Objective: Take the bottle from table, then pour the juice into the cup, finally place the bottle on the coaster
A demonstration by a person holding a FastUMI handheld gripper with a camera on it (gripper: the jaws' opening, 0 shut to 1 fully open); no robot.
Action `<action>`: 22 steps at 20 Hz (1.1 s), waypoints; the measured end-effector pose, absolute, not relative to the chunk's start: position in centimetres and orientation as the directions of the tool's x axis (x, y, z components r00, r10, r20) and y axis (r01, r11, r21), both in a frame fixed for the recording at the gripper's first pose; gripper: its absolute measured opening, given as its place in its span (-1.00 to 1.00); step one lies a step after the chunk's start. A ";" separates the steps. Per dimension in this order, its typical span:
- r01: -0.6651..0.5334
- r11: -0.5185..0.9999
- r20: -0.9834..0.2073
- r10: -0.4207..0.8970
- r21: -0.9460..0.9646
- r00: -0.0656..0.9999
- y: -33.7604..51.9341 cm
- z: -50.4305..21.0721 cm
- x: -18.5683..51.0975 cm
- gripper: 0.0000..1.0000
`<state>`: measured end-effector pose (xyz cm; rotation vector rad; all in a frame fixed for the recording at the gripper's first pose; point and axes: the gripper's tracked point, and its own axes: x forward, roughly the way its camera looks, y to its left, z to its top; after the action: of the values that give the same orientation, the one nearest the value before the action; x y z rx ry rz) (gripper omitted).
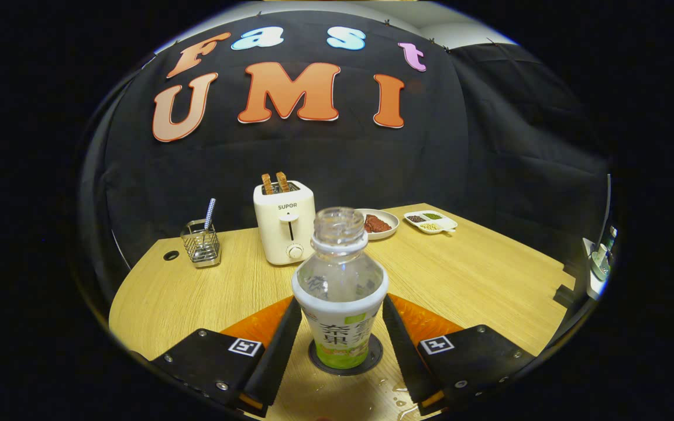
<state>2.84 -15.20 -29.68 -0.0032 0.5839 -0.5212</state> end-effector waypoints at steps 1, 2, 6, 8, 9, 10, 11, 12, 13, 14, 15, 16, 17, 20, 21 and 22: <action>0.463 0.874 -0.516 -0.468 -0.149 0.718 -15.1 -28.8 2.8 0.66; 0.456 0.877 -0.504 -0.464 -0.149 0.728 -14.8 -27.6 2.7 0.66; 0.414 0.901 -0.461 -0.423 -0.128 0.780 -12.8 -22.5 2.3 0.66; 0.397 0.912 -0.445 -0.398 -0.098 0.802 -11.4 -20.2 1.9 0.66; 0.388 0.918 -0.436 -0.385 -0.086 0.814 -10.6 -19.0 1.7 0.67; 0.374 0.924 -0.424 -0.369 -0.075 0.827 -9.7 -17.8 1.6 0.74; 0.360 0.931 -0.414 -0.353 -0.064 0.839 -8.8 -16.7 1.3 0.79; 0.351 0.935 -0.411 -0.342 -0.056 0.845 -7.9 -15.8 0.9 0.89; 0.341 0.939 -0.406 -0.329 -0.046 0.852 -7.0 -15.0 0.4 0.93; 0.329 0.944 -0.397 -0.316 -0.037 0.862 -6.0 -13.9 0.0 0.94; 0.315 0.949 -0.386 -0.299 -0.023 0.873 -4.9 -12.7 -0.4 0.94; 0.297 0.955 -0.374 -0.279 -0.011 0.884 -3.8 -11.7 -0.9 0.94; 0.277 0.961 -0.355 -0.261 -0.005 0.898 -2.8 -10.7 -1.4 0.94; 0.248 0.969 -0.324 -0.242 -0.023 0.915 -0.8 -8.6 -3.5 0.94; 0.239 0.971 -0.314 -0.235 -0.025 0.920 -0.3 -8.0 -3.9 0.93; 0.232 0.972 -0.303 -0.228 -0.023 0.925 0.2 -7.5 -4.2 0.93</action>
<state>-4.25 0.22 -7.49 0.0138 0.3091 -0.2361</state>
